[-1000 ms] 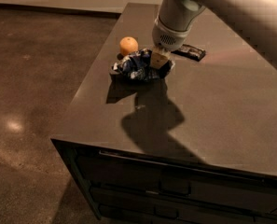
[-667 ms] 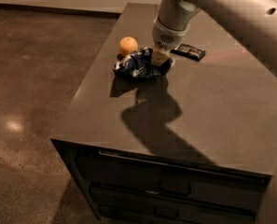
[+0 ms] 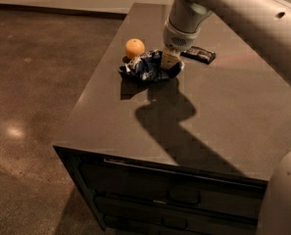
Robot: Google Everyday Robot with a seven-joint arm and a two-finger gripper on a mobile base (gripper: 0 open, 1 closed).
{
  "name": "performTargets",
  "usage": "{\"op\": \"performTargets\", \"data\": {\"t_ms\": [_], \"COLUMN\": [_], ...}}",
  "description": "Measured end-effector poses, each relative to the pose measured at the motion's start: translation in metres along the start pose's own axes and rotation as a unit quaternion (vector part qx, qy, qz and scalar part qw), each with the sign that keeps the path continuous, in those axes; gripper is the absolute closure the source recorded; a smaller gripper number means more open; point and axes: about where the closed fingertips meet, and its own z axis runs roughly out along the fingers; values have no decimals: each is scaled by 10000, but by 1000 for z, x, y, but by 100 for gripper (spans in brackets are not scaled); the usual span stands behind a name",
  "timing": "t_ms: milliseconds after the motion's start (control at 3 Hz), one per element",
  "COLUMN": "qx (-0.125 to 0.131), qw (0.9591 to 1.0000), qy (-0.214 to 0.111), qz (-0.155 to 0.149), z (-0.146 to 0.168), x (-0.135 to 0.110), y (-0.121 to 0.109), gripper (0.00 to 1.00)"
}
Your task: Move blue chip bag near orange
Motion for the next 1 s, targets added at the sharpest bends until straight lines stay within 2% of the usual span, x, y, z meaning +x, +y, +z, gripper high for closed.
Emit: {"op": "performTargets", "data": {"t_ms": [333, 667, 1000], "qx": [-15, -28, -28], "qw": [10000, 10000, 10000], "qy": [-5, 1, 1], "qz": [-12, -16, -17], "z": [2, 4, 4], "x": [0, 0, 0], "y": [0, 1, 1], "gripper": [14, 0, 0]}}
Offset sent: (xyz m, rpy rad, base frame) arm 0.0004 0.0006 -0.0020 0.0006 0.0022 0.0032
